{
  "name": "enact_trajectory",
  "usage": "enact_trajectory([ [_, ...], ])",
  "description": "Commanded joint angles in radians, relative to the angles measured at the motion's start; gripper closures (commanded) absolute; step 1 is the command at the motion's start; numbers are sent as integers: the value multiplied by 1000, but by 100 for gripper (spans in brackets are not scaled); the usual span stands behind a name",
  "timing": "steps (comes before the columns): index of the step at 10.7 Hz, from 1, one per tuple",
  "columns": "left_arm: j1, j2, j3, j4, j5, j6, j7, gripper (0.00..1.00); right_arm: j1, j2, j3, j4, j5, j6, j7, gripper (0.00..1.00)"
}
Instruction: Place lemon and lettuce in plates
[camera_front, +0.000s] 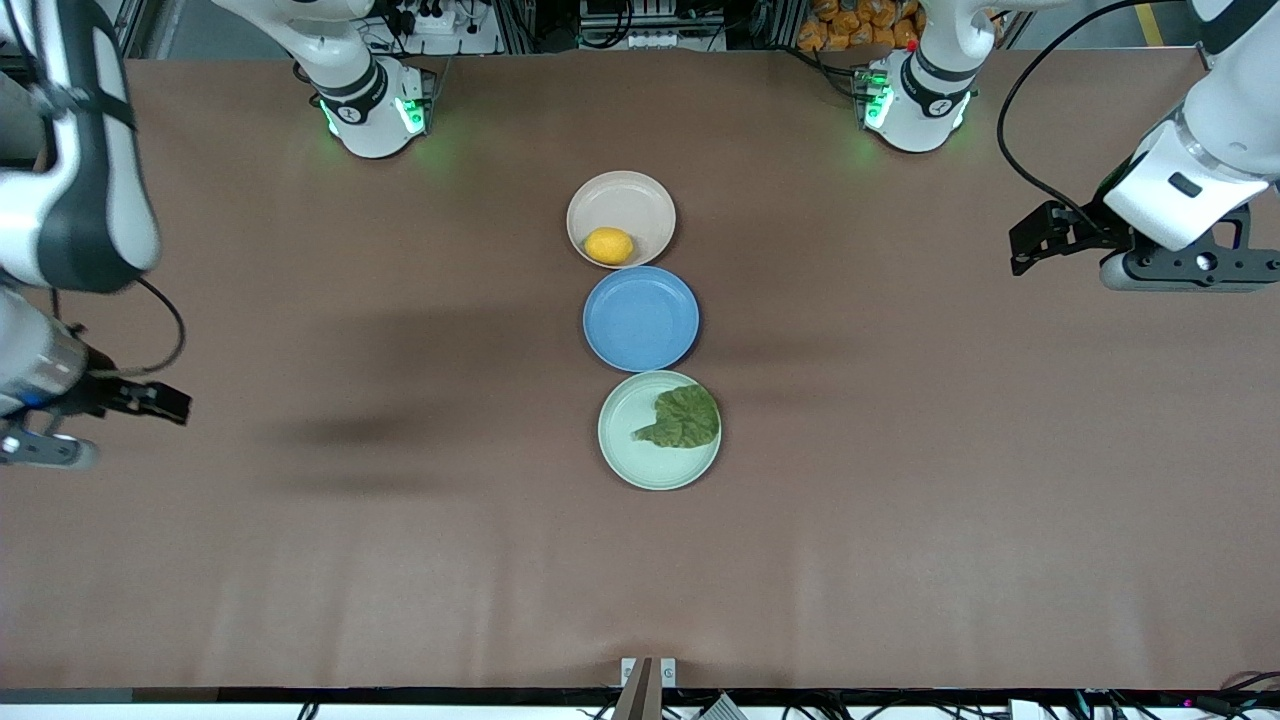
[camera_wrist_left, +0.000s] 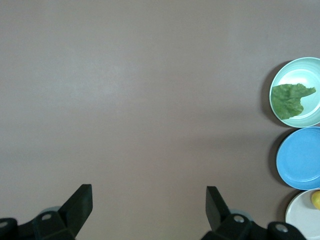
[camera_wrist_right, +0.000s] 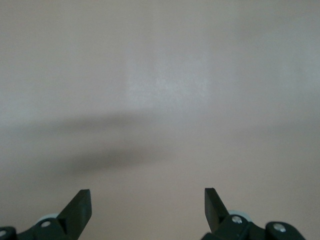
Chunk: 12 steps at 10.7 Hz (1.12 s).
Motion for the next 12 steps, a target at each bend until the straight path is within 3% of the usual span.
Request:
enact_trajectory([
  [1,-3,11,0,42,-20,-25,31,0,42,-91,-101,84,90,-221,-75,0],
  [3,-9,12,-5,42,-22,-25,27,0,45,-150,-100,122,92,-340,-72,0],
  [6,-6,11,-5,43,-22,-25,33,0,44,-246,-104,121,158,-406,-69,0],
  [12,-1,11,-3,43,-20,-25,36,0,45,-290,-103,106,170,-414,-74,0],
])
